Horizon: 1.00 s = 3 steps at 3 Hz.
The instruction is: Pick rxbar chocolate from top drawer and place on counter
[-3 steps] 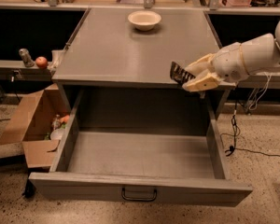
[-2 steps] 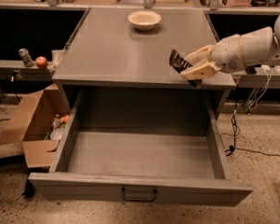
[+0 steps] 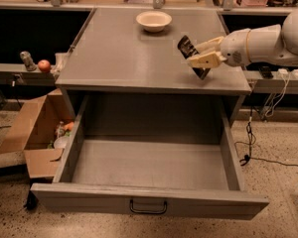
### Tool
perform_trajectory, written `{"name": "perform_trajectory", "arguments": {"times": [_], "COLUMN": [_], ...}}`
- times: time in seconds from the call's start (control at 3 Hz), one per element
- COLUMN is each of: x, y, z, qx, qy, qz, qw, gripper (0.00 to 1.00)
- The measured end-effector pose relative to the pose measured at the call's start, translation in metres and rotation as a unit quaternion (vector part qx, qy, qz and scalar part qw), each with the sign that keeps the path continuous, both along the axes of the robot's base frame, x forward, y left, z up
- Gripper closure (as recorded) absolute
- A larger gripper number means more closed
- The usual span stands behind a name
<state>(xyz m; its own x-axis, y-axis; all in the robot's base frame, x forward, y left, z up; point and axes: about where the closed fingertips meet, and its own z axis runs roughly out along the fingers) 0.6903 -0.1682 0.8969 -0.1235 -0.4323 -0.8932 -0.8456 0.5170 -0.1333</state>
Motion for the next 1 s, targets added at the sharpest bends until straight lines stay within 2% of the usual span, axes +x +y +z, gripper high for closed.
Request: {"name": "perform_trajectory", "arguments": {"times": [0.33,0.67,1.0], "x": [0.018,0.034,0.052], "y": [0.006,0.006,0.009], "z": [0.002,-0.001,-0.002], "qx": [0.012,0.009,0.006], "qy": [-0.007,-0.011,-0.008], "qz": [-0.087,-0.14,-0.168], "qw": [0.9961,0.9901,0.9857], "gripper": [1.0,1.0,1.0]}}
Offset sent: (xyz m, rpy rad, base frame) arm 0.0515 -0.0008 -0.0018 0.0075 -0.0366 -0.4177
